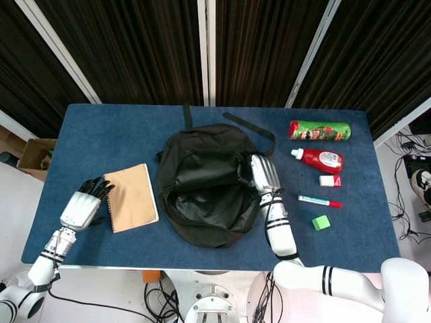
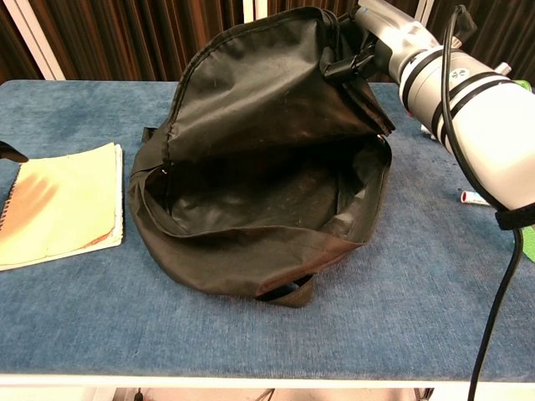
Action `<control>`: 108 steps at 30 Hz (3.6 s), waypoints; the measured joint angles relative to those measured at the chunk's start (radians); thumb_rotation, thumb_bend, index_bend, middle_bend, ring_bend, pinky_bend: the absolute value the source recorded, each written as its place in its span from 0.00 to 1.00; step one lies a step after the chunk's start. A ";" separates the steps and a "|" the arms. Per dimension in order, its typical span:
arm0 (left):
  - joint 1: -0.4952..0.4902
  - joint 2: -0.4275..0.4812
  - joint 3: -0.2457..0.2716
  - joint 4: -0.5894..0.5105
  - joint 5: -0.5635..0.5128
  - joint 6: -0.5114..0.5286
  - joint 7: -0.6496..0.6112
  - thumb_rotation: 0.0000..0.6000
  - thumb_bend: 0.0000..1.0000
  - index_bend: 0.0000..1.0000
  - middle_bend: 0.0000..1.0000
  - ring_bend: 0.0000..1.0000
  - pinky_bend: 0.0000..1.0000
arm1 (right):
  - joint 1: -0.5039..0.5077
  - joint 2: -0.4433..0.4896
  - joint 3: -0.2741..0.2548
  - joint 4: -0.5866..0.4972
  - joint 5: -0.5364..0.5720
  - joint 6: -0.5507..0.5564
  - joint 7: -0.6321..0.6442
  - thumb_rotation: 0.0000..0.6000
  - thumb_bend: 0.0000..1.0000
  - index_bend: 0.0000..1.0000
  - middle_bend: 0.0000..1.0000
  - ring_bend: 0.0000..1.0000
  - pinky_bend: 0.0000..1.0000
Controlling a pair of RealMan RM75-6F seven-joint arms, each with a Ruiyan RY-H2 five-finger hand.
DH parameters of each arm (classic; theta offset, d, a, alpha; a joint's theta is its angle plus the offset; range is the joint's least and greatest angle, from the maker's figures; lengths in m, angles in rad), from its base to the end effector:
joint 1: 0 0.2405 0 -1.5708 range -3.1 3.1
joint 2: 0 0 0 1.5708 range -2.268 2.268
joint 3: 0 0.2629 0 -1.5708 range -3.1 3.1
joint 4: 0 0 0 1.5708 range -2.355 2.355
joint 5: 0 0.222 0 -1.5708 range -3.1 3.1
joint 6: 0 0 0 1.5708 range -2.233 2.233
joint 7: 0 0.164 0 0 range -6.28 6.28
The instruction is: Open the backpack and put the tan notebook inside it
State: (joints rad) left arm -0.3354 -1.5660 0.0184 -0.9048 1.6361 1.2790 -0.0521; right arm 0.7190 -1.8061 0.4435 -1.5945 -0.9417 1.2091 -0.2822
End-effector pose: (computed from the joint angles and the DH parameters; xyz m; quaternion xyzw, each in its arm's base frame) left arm -0.3484 0.2832 0.0217 -0.7489 -0.2828 -0.3187 0.5075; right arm -0.0647 -0.3664 -0.0363 0.5243 -0.5400 0.5396 0.3773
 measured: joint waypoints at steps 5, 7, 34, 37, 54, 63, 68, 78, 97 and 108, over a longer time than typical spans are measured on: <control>-0.020 -0.020 0.006 0.017 0.010 0.001 -0.054 1.00 0.04 0.16 0.14 0.10 0.18 | 0.004 -0.001 0.001 0.003 -0.001 0.002 0.005 1.00 0.62 0.67 0.53 0.41 0.31; -0.026 -0.027 0.007 0.019 0.013 0.003 -0.073 1.00 0.03 0.16 0.14 0.10 0.18 | 0.005 -0.001 0.001 0.004 -0.001 0.000 0.012 1.00 0.62 0.66 0.53 0.41 0.31; -0.085 -0.263 -0.006 0.305 0.028 0.153 -0.460 1.00 0.26 0.26 0.22 0.14 0.17 | 0.006 0.010 -0.013 0.024 -0.002 -0.015 0.059 1.00 0.63 0.66 0.53 0.41 0.27; -0.096 -0.274 -0.008 0.320 0.032 0.165 -0.445 1.00 0.27 0.33 0.29 0.19 0.19 | 0.005 0.012 -0.014 0.021 -0.002 -0.014 0.060 1.00 0.63 0.66 0.53 0.41 0.27; -0.099 -0.371 -0.036 0.485 0.009 0.285 -0.451 1.00 0.25 0.61 0.58 0.45 0.33 | 0.004 0.022 -0.020 0.027 0.007 -0.028 0.075 1.00 0.63 0.66 0.53 0.41 0.26; -0.093 -0.404 -0.041 0.578 0.008 0.399 -0.465 1.00 0.29 0.73 0.70 0.57 0.46 | 0.007 0.022 -0.009 0.016 0.013 -0.036 0.094 1.00 0.63 0.66 0.53 0.41 0.25; -0.083 -0.387 -0.039 0.596 0.017 0.517 -0.452 1.00 0.31 0.74 0.71 0.58 0.54 | 0.018 0.025 0.026 -0.006 0.044 -0.044 0.101 1.00 0.63 0.65 0.53 0.41 0.24; -0.079 -0.281 -0.006 0.557 0.071 0.710 -0.325 1.00 0.31 0.75 0.71 0.58 0.58 | 0.073 0.018 0.112 -0.025 0.149 -0.055 0.097 1.00 0.63 0.65 0.53 0.41 0.23; -0.198 -0.285 0.076 0.349 0.275 0.814 -0.080 1.00 0.32 0.75 0.72 0.59 0.60 | 0.147 -0.018 0.163 0.005 0.202 -0.051 0.125 1.00 0.63 0.64 0.53 0.41 0.23; -0.282 -0.289 0.070 0.257 0.345 0.822 -0.002 1.00 0.32 0.75 0.72 0.59 0.59 | 0.193 -0.057 0.194 0.023 0.206 -0.051 0.173 1.00 0.63 0.64 0.53 0.41 0.23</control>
State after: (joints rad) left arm -0.6176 -1.8552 0.0883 -0.6478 1.9811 2.1007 -0.0541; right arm 0.9122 -1.8635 0.6376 -1.5710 -0.7353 1.1585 -0.1091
